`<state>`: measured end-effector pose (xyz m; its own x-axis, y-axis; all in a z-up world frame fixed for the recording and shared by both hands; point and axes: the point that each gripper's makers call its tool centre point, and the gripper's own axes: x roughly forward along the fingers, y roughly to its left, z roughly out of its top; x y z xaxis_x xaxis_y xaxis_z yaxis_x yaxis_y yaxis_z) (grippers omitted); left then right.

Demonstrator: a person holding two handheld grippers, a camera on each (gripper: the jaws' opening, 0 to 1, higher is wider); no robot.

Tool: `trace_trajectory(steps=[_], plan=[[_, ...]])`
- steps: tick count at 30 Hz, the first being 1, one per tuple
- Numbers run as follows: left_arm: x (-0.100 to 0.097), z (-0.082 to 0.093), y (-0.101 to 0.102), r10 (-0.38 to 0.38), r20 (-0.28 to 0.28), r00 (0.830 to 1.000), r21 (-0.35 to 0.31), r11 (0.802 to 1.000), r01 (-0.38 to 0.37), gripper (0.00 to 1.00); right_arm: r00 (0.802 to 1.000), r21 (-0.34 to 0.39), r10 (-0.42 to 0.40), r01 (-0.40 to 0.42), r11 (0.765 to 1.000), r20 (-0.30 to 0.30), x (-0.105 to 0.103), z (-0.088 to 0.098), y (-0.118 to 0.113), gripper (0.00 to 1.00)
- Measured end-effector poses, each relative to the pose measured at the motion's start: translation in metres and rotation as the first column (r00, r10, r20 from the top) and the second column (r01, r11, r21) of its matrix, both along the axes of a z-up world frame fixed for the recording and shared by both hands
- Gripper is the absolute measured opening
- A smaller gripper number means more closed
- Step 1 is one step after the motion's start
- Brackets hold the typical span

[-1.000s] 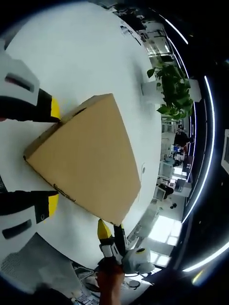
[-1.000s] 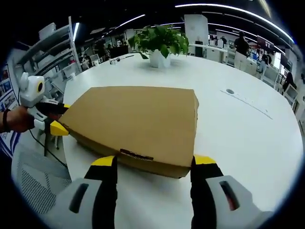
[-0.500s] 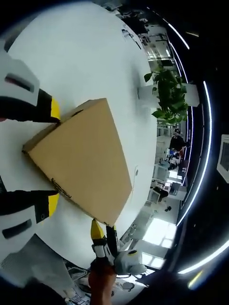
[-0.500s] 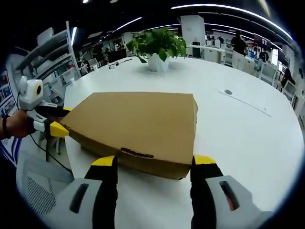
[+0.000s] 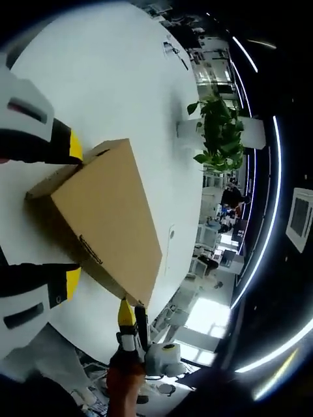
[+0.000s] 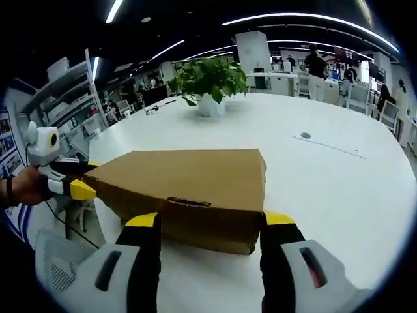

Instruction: Operate the shoe box by opening the lid, removing the specified soft item, and placing it in the target area until the item is outside and the box remains undamaged.

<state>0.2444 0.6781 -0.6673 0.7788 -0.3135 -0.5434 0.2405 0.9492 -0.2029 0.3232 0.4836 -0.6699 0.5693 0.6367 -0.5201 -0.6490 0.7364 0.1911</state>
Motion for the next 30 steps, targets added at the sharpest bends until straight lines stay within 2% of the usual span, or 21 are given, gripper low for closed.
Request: trace_trajectory(steps=[9, 19, 30], plan=[[0.003, 0.014, -0.001, -0.002, 0.030, 1.000, -0.003, 1.000, 0.002, 0.65, 0.999, 0.054, -0.031, 0.029, 0.998, 0.030, 0.008, 0.024, 0.002, 0.57], [0.010, 0.031, 0.003, -0.002, 0.068, 0.998, 0.016, 1.000, 0.000, 0.63, 0.996, 0.109, -0.056, 0.048, 0.993, 0.070, 0.022, 0.052, 0.006, 0.56], [0.023, 0.050, 0.019, 0.062, 0.102, 0.993, 0.062, 0.996, -0.069, 0.46, 0.990, 0.143, -0.066, 0.049, 0.989, 0.121, 0.044, 0.082, 0.016, 0.55]])
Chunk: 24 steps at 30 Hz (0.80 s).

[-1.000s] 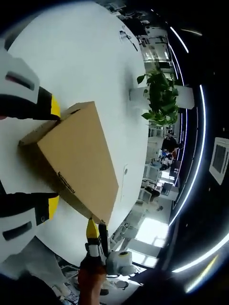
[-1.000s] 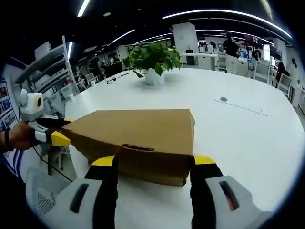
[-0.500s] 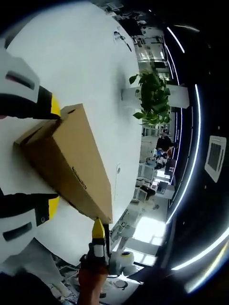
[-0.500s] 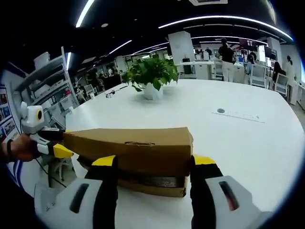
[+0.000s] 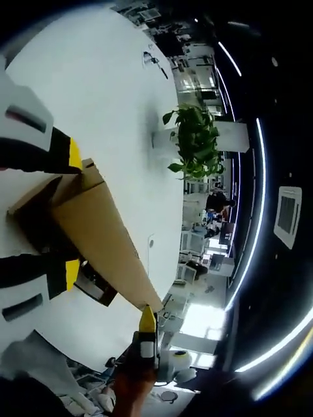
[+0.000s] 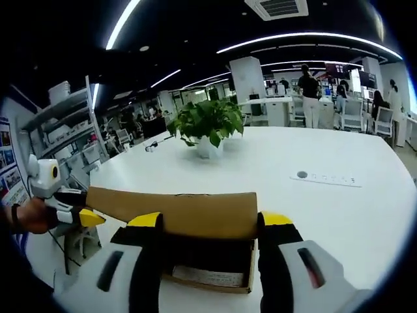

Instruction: Operate the shoe box by opening the lid, removing the specified soft item, and placing it in the target area until the item is outside and the box remains undamaged.

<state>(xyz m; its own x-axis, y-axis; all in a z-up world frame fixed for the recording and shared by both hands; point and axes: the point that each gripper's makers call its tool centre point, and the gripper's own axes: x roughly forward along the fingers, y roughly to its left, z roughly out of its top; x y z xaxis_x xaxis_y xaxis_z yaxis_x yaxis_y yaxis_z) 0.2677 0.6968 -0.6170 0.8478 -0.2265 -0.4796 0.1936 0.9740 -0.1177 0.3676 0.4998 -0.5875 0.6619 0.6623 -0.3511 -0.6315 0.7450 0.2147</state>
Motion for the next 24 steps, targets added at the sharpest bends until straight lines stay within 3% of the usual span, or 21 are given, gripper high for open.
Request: trace_trajectory(steps=[8, 13, 16, 24], plan=[[0.009, 0.010, 0.016, 0.089, 0.026, 0.996, 0.002, 0.996, -0.089, 0.29, 1.000, 0.008, 0.000, 0.000, 1.000, 0.019, 0.011, 0.011, 0.004, 0.54], [0.015, 0.017, 0.027, 0.101, 0.072, 0.992, 0.128, 0.986, -0.110, 0.18, 1.000, 0.013, 0.004, -0.004, 1.000, 0.027, 0.017, 0.017, 0.007, 0.53], [0.018, 0.021, 0.031, 0.112, 0.083, 0.990, 0.141, 0.982, -0.123, 0.13, 1.000, 0.015, 0.007, -0.007, 1.000, 0.030, 0.022, 0.020, 0.010, 0.53], [0.027, 0.027, 0.038, 0.108, 0.095, 0.990, 0.161, 0.979, -0.122, 0.10, 0.999, 0.022, 0.011, -0.012, 1.000, 0.038, 0.030, 0.028, 0.015, 0.53]])
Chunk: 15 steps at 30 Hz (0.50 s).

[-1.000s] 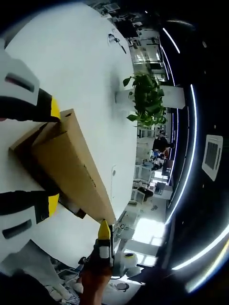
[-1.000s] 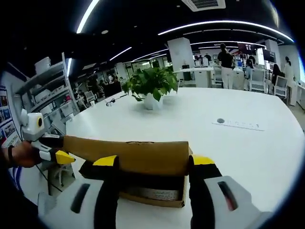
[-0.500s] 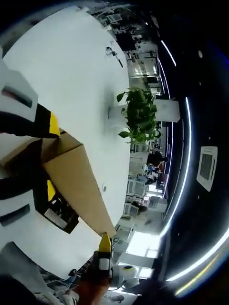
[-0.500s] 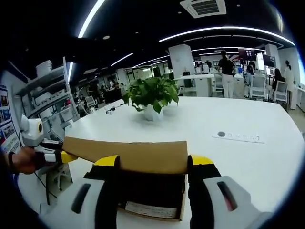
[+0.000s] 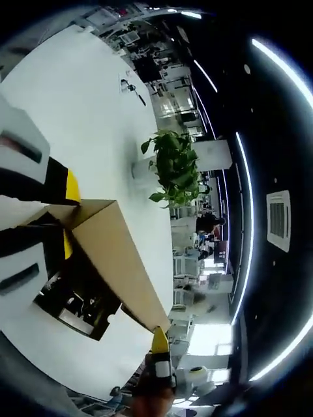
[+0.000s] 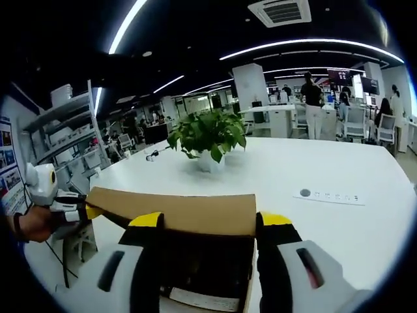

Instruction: Operate the shoe box by opening the lid, removing the specified soft item, and placing it in the target area until the item is outside and the box remains undamaged.

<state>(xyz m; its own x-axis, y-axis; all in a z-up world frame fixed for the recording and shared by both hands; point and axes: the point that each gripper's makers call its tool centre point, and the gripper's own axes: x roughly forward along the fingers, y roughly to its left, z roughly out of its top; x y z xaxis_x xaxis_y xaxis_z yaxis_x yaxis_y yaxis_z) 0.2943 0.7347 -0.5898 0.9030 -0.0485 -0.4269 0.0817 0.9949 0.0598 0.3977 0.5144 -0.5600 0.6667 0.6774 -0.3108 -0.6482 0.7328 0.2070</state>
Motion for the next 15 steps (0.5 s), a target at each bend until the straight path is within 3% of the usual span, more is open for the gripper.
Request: trace_trajectory(steps=[15], plan=[[0.0072, 0.0039, 0.0052, 0.008, -0.006, 1.000, -0.009, 1.000, -0.008, 0.08, 0.999, 0.028, 0.052, -0.051, 0.998, -0.014, 0.0073, 0.0038, 0.0014, 0.53]])
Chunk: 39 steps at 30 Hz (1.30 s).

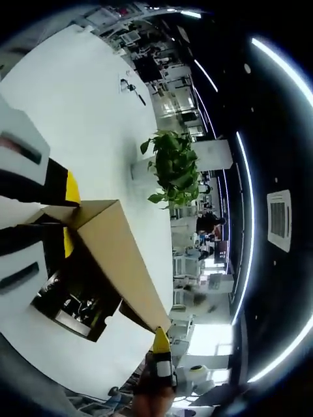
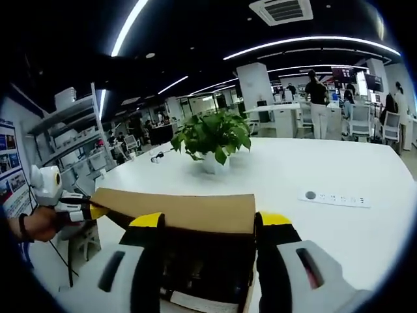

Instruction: Operate the shoe box by opening the lid, removing the specified soft item, and placing it in the target area until the item is outside and the box remains undamaged.

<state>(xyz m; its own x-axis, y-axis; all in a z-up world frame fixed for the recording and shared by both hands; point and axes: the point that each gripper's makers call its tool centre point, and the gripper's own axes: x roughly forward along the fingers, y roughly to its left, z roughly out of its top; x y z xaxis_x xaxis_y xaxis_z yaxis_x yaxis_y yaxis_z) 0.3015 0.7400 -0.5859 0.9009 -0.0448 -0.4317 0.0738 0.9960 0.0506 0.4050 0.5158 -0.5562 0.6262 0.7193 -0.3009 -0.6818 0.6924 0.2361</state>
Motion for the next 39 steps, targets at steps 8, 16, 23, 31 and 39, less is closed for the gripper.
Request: trace_trajectory(steps=[8, 16, 23, 31, 39], plan=[[0.007, 0.002, 0.006, 0.012, 0.004, 1.000, -0.032, 0.999, -0.012, 0.08, 0.998, -0.038, 0.050, -0.049, 0.998, 0.030, -0.002, -0.002, 0.001, 0.53], [0.012, 0.003, 0.007, 0.010, 0.006, 1.000, -0.041, 0.999, -0.010, 0.08, 0.998, -0.075, 0.024, -0.020, 0.997, 0.050, 0.010, -0.009, -0.003, 0.41], [0.013, 0.004, 0.007, 0.008, 0.009, 1.000, -0.044, 0.999, -0.008, 0.08, 0.998, -0.108, -0.035, 0.040, 0.993, 0.051, 0.029, -0.016, -0.003, 0.28], [0.015, 0.004, 0.008, 0.016, 0.011, 1.000, -0.052, 0.999, -0.015, 0.07, 0.996, -0.148, -0.067, 0.074, 0.986, 0.052, 0.046, -0.027, -0.002, 0.22], [0.017, 0.004, 0.010, 0.023, 0.018, 1.000, -0.064, 0.998, -0.022, 0.07, 0.990, -0.182, -0.140, 0.143, 0.973, 0.028, 0.057, -0.038, -0.011, 0.02]])
